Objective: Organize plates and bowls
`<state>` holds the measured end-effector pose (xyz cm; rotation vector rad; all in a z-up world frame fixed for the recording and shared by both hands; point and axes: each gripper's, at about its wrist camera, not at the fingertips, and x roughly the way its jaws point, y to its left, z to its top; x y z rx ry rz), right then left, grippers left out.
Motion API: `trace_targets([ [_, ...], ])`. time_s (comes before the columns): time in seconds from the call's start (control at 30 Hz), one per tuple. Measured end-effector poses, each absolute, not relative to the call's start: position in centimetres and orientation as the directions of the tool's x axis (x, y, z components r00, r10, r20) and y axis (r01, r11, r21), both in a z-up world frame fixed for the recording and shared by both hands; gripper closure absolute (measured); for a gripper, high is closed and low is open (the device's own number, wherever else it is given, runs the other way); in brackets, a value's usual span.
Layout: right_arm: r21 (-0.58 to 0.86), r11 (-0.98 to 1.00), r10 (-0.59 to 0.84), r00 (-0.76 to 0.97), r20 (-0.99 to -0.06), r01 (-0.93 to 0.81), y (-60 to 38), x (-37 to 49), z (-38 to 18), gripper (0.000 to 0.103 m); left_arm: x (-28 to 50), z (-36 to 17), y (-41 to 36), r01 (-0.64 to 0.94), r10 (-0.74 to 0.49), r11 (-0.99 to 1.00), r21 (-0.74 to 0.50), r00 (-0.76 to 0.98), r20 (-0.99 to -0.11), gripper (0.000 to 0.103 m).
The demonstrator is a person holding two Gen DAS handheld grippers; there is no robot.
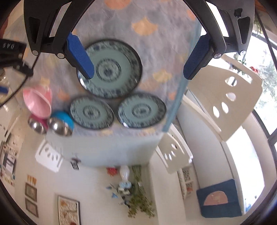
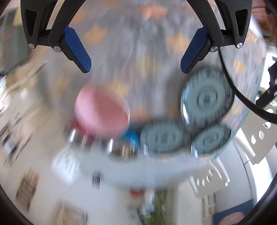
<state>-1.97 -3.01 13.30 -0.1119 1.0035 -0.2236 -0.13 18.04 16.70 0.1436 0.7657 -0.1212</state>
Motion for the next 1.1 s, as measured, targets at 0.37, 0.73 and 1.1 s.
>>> trace_targets([
  [0.37, -0.259, 0.965, -0.230, 0.619, -0.751, 0.044, 5.0, 0.5, 14.1, 0.000, 2.1, 17.6, 21.2, 0.135, -0.038, 0.986, 0.097, 0.752, -0.658, 0.000],
  [0.73, -0.129, 0.979, -0.198, 0.569, -0.798, 0.159, 3.0, 0.9, 13.9, 0.000, 4.1, 16.5, 21.8, 0.208, -0.114, 0.977, 0.056, 0.722, -0.683, 0.000],
  [1.1, -0.047, 0.973, -0.187, 0.651, -0.736, 0.226, 1.8, -1.1, 17.0, 0.000, 4.3, 16.0, 20.5, 0.271, -0.156, 0.961, 0.053, 0.690, -0.707, 0.000],
])
